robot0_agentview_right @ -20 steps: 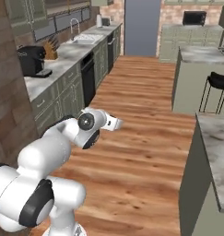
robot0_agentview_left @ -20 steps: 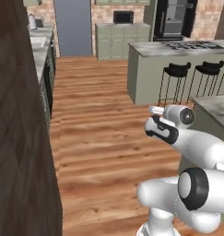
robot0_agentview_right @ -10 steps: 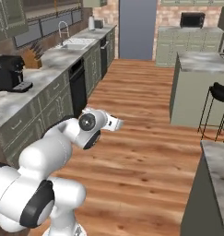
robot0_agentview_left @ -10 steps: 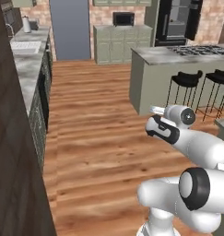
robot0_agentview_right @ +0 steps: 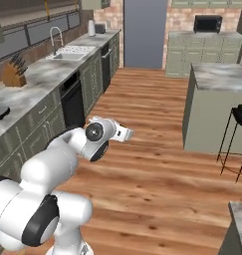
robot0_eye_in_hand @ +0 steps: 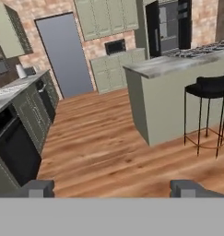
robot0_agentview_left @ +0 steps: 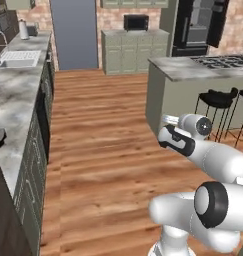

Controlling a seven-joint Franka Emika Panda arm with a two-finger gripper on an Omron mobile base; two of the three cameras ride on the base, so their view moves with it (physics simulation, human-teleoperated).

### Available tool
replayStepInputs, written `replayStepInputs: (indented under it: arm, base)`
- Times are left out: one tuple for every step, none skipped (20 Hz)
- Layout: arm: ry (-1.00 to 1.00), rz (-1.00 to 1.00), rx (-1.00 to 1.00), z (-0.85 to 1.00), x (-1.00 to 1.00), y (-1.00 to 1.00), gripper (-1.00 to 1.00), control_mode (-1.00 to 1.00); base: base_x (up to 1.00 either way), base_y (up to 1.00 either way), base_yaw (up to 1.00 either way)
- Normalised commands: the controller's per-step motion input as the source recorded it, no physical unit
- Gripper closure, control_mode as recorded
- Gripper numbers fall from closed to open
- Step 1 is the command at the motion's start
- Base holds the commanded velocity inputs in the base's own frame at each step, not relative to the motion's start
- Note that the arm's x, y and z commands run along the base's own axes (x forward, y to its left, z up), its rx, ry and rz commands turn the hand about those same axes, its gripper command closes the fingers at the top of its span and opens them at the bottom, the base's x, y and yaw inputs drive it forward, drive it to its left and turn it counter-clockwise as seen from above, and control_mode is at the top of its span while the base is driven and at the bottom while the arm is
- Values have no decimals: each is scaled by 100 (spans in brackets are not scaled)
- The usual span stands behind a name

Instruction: Take the cheese, fish, and lime from the fridge and place them on the plate on the dining counter to create an appetizer plate.

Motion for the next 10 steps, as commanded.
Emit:
replayStepInputs:
  arm:
    - [0, 0, 0, 0, 0, 0, -100, 100]
    - [0, 0, 0, 0, 0, 0, -100, 100]
    - [0, 0, 0, 0, 0, 0, -100, 100]
    - [0, 0, 0, 0, 0, 0, -100, 100]
    - [0, 0, 0, 0, 0, 0, -100, 100]
    - [0, 0, 0, 0, 0, 0, -100, 100]
    - [0, 0, 0, 0, 0, 0, -100, 100]
    - [0, 0, 0, 0, 0, 0, -100, 100]
    - [0, 0, 0, 0, 0, 0, -100, 100]
    - [0, 0, 0, 0, 0, 0, -100, 100]
  base:
    - [100, 6, -5]
    - [100, 6, -5]
    - [100, 0, -4]
    - [100, 0, -3]
    - [100, 0, -3]
    - [100, 0, -4]
    - [100, 0, -4]
    - [100, 0, -3]
    - [100, 0, -3]
    - [100, 0, -3]
